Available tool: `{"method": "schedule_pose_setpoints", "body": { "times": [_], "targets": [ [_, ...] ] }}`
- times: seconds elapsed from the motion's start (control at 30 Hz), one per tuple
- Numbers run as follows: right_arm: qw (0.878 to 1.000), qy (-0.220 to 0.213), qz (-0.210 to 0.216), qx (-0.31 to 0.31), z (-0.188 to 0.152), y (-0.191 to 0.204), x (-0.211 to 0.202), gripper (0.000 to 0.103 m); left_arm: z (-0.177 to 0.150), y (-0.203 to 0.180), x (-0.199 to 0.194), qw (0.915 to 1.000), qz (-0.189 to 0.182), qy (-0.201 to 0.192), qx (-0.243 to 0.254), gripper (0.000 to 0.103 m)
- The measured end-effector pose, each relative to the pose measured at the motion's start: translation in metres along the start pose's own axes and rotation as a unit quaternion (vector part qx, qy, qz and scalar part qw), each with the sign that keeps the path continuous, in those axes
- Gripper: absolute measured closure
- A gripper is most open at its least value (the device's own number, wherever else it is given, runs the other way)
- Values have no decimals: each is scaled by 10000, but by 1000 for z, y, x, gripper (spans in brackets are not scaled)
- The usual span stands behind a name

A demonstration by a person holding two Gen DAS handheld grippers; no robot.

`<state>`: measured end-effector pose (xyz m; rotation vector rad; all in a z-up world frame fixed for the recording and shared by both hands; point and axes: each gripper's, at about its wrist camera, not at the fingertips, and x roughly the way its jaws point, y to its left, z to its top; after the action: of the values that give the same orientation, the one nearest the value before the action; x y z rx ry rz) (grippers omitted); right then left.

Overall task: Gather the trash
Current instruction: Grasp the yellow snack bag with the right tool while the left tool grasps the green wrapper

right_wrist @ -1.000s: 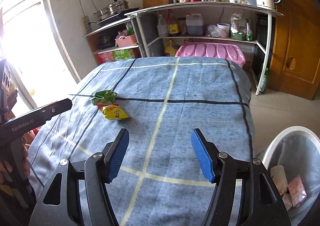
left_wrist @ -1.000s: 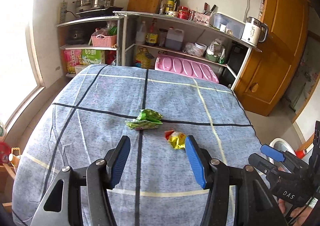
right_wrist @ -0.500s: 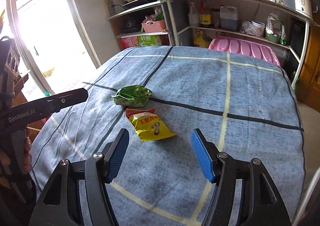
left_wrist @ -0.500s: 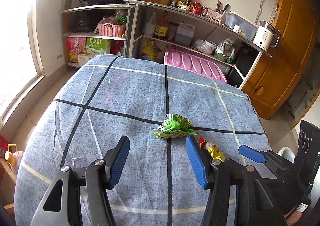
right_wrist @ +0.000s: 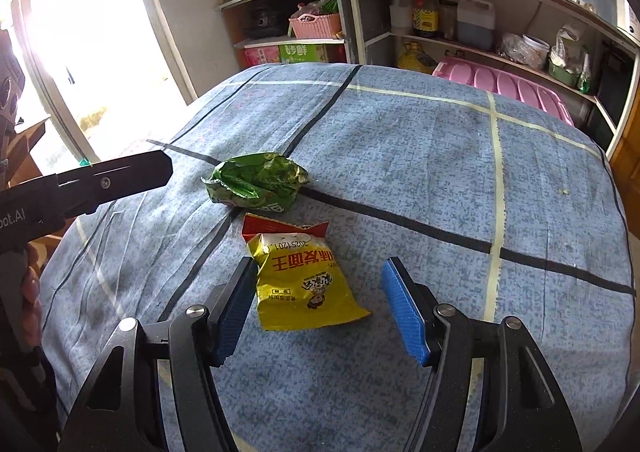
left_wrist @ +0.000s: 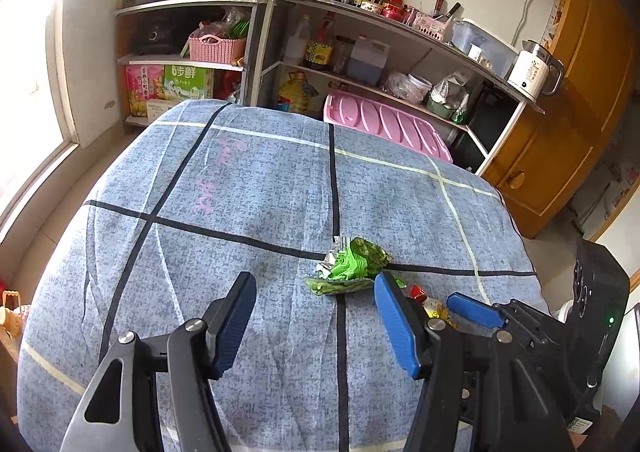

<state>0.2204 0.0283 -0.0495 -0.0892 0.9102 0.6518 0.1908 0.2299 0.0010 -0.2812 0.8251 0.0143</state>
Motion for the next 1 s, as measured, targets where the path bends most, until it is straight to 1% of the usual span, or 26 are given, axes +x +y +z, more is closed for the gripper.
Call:
{"method": "schedule_pose_setpoints", "body": {
  "times": [0.07,0.1,0.17,0.2,0.33,0.47,0.6,0.73,0.87,1.0],
  "targets": [
    [10000,-8,-3,5,-2,-1,-1,38,2,-2,4,10000,-59,22,-30,41],
    [10000,-24,12,0,-3,-1,-2,43,2,-4,5,10000,-64,17,-6,41],
    [10000,-47,-13,-5,-4,-2,-4,56,3,-7,9,10000,-59,40,63,39],
    [10000,-58,-28,-2,-5,-3,-6,59,3,-9,11,9999,-58,55,69,39],
    [9999,-90,-25,51,-7,-6,-9,60,3,-15,18,9998,-104,127,102,39],
    [9998,-160,-64,101,-8,-10,-15,65,2,-20,28,9996,-98,212,153,39],
    [9994,-225,-200,183,-9,-17,-23,65,0,-25,38,9993,-31,299,236,39],
    [9987,-257,-212,377,-11,-28,-31,65,1,-28,46,9990,-37,353,279,39],
    [9984,-256,-185,472,-11,-31,-34,65,1,-28,57,9989,-15,416,219,39],
    [9981,-278,-186,512,-12,-33,-37,65,0,-32,65,9985,89,466,279,39]
  ]
}}
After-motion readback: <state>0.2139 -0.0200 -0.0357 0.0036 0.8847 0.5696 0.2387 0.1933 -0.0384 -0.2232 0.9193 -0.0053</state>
